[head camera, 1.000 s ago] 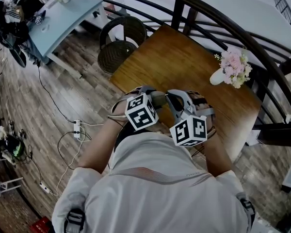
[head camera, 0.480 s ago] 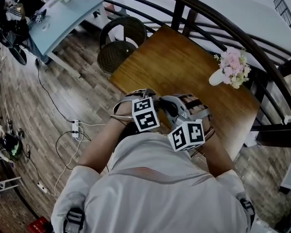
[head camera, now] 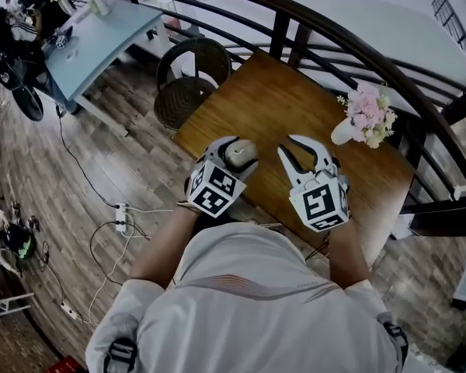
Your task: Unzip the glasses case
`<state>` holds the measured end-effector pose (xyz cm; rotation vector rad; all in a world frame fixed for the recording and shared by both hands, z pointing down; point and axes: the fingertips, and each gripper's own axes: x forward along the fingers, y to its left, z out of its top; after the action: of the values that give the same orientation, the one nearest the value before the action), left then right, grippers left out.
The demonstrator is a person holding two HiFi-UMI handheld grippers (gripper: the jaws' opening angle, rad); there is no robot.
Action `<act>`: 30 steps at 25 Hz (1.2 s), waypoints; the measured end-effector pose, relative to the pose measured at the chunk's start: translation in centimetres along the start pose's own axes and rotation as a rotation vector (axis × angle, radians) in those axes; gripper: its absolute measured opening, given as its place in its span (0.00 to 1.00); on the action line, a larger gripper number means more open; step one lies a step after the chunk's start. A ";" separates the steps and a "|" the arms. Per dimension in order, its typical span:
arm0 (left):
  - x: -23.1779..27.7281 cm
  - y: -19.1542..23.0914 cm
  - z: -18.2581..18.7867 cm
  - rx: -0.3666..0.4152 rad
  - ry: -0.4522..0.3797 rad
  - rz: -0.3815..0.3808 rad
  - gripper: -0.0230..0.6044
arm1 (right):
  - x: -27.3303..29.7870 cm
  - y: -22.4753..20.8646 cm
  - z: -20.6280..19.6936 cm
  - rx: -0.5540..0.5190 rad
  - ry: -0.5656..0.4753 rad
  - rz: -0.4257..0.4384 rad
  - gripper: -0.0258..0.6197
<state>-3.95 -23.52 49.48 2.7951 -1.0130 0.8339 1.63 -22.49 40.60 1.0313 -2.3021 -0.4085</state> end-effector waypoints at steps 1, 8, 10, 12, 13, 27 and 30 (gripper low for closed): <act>-0.7 0.9 1.0 -0.029 -0.046 0.030 0.49 | -0.3 -1.3 -0.3 0.053 -0.005 -0.043 0.23; -7.1 6.3 6.6 -0.297 -0.402 0.191 0.49 | -2.7 -7.8 -3.7 0.336 -0.044 -0.292 0.12; -9.0 7.6 7.4 -0.343 -0.478 0.230 0.49 | -3.5 -8.9 -4.4 0.442 -0.082 -0.322 0.12; -10.2 8.6 7.7 -0.366 -0.521 0.264 0.49 | -4.3 -9.8 -5.3 0.528 -0.107 -0.347 0.12; -10.6 8.9 7.7 -0.375 -0.533 0.273 0.50 | -4.8 -10.1 -5.8 0.546 -0.111 -0.363 0.12; -9.2 7.6 7.2 -0.382 -0.504 0.228 0.49 | -5.7 -9.4 -6.4 0.544 -0.115 -0.378 0.12; -9.2 7.6 7.2 -0.381 -0.501 0.226 0.49 | -5.7 -9.3 -6.4 0.545 -0.113 -0.376 0.12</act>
<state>-11.12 -25.78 37.71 2.6247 -1.3946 -0.0774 13.97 -24.55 38.97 1.7593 -2.3740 0.0340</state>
